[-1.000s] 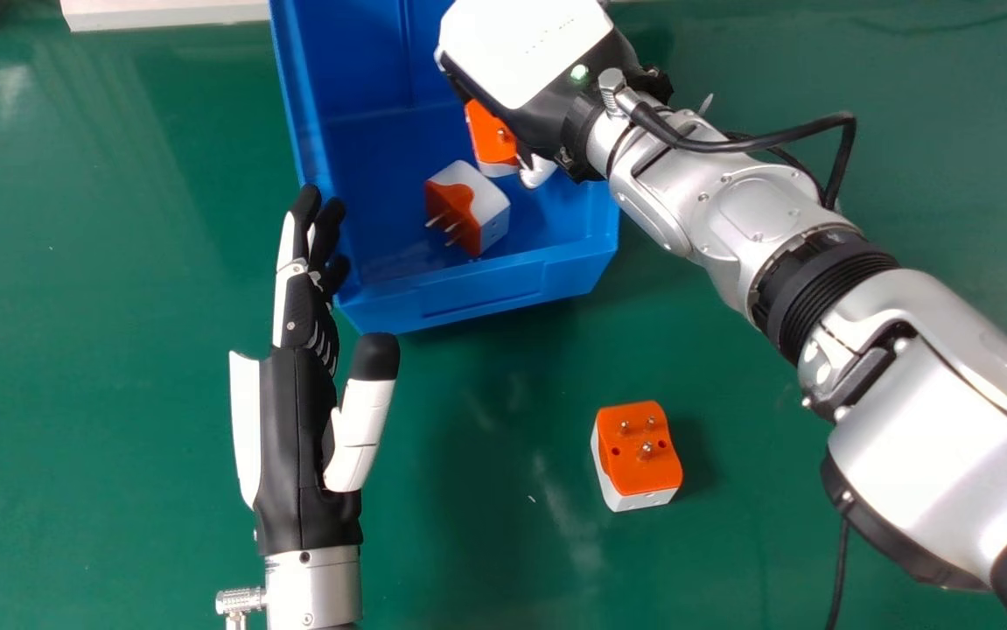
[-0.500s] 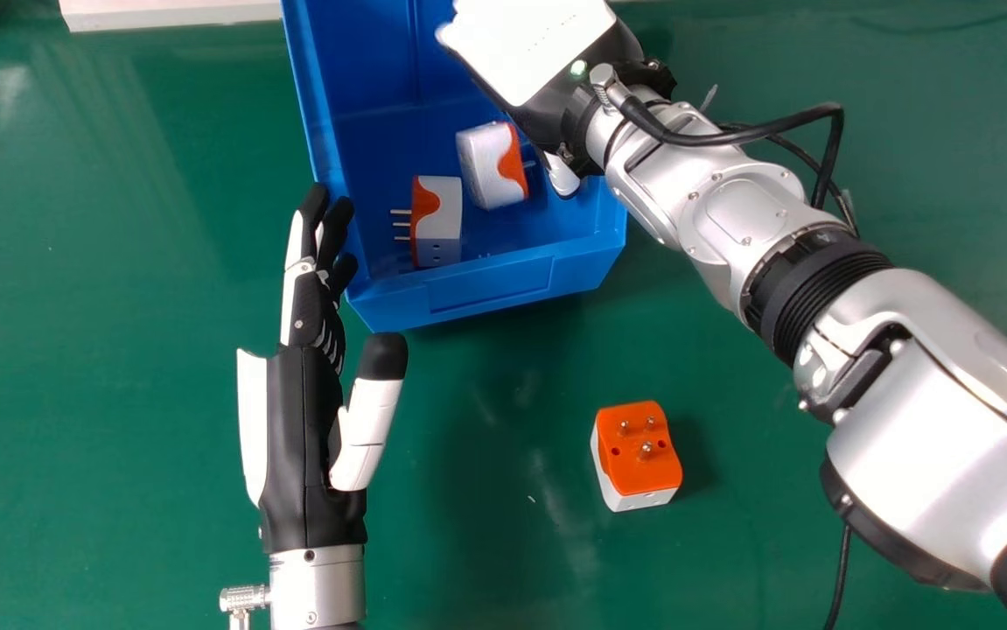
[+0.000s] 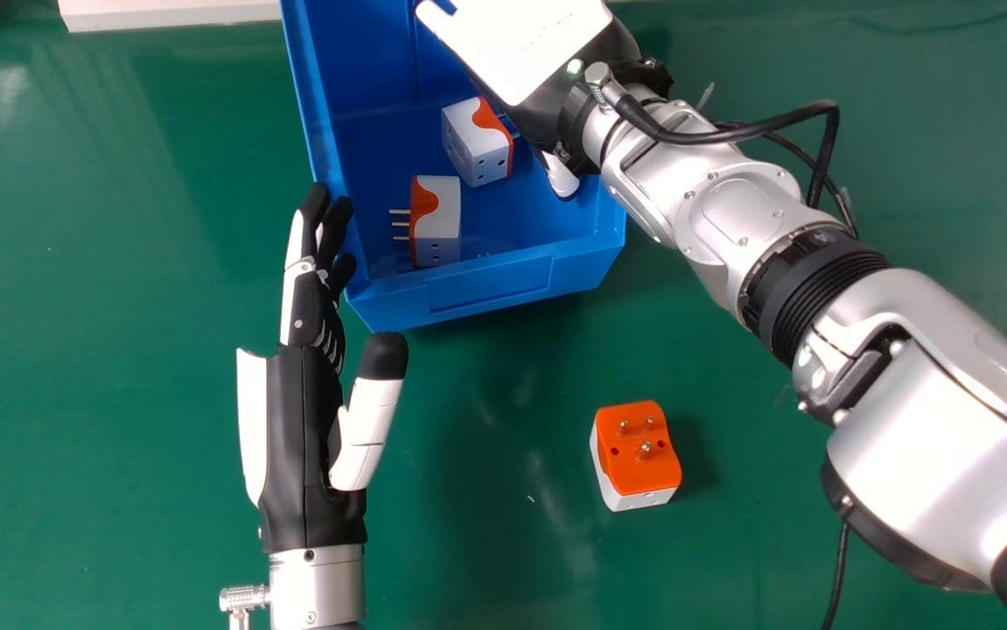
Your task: Pick all objects and put in blue box
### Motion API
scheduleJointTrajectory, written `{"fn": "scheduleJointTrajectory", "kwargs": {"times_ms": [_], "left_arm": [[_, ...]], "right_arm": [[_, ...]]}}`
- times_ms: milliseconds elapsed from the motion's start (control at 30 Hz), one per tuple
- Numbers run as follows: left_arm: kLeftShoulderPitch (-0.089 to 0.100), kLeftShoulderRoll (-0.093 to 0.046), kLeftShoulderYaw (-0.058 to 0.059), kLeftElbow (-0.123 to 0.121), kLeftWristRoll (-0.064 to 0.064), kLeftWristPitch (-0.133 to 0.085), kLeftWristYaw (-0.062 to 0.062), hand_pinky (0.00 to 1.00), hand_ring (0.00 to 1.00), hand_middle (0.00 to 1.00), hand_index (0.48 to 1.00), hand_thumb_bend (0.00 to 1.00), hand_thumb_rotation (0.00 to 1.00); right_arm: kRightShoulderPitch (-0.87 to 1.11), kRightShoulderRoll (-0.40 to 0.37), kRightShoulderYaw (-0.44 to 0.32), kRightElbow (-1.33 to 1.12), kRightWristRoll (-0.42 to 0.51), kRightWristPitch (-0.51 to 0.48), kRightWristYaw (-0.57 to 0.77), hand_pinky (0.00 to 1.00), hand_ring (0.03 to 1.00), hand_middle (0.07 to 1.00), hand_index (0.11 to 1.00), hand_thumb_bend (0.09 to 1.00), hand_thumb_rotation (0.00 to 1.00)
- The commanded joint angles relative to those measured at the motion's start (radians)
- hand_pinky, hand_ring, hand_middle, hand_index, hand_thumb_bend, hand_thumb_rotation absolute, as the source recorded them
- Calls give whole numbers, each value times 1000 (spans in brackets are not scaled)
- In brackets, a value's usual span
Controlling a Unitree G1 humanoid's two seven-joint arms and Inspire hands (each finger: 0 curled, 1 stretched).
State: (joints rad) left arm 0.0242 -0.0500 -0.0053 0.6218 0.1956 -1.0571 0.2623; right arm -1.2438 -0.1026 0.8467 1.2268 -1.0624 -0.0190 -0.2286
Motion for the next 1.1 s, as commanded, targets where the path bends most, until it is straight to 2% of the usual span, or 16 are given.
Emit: {"fn": "scheduleJointTrajectory", "kwargs": {"times_ms": [0, 100, 233, 333, 433, 500, 600, 767, 933, 1067], "left_arm": [[1, -19, -6, -15, 0, -9, -2, 1000, 961, 943, 947, 921, 925], [4, -18, -6, -16, 0, -8, -4, 998, 959, 943, 948, 922, 929], [13, -16, -8, -21, 0, -13, -7, 999, 959, 944, 950, 922, 931], [19, -14, -9, -23, 4, -20, -8, 998, 956, 943, 950, 917, 934], [26, -10, -9, -31, 0, -18, -12, 998, 956, 943, 951, 913, 936], [34, -8, -9, -40, -2, -17, -15, 997, 955, 943, 951, 913, 936], [36, -7, -8, -38, 7, -23, -11, 998, 953, 943, 952, 908, 938], [50, -3, -12, -42, 5, -20, -19, 990, 949, 943, 950, 903, 943], [71, 4, -17, -60, -11, -12, -37, 994, 951, 944, 951, 903, 941], [82, 9, -11, -72, -2, -3, -42, 996, 955, 946, 952, 905, 939]], "right_arm": [[-13, -25, -26, -30, 23, 26, -6, 1000, 1000, 1000, 966, 904, 129], [1, -46, -50, -88, 37, 48, 19, 1000, 1000, 1000, 976, 892, 167], [71, -100, -103, -272, 60, 94, 73, 1000, 1000, 1000, 990, 951, 196], [234, -189, -206, -640, 102, 160, 187, 1000, 1000, 1000, 995, 976, 209], [368, -242, -274, -924, 111, 226, 303, 1000, 1000, 1000, 998, 989, 214], [463, -263, -328, -1117, 128, 275, 407, 1000, 1000, 1000, 998, 991, 219], [594, -279, -405, -1369, 151, 354, 561, 1000, 1000, 1000, 999, 986, 221], [792, -275, -512, -1643, 196, 452, 699, 1000, 999, 1000, 1000, 967, 255], [941, -288, -527, -1811, 167, 549, 855, 988, 996, 1000, 1000, 951, 280], [1039, -285, -532, -1912, 151, 606, 941, 973, 993, 1000, 1000, 929, 313]]}}
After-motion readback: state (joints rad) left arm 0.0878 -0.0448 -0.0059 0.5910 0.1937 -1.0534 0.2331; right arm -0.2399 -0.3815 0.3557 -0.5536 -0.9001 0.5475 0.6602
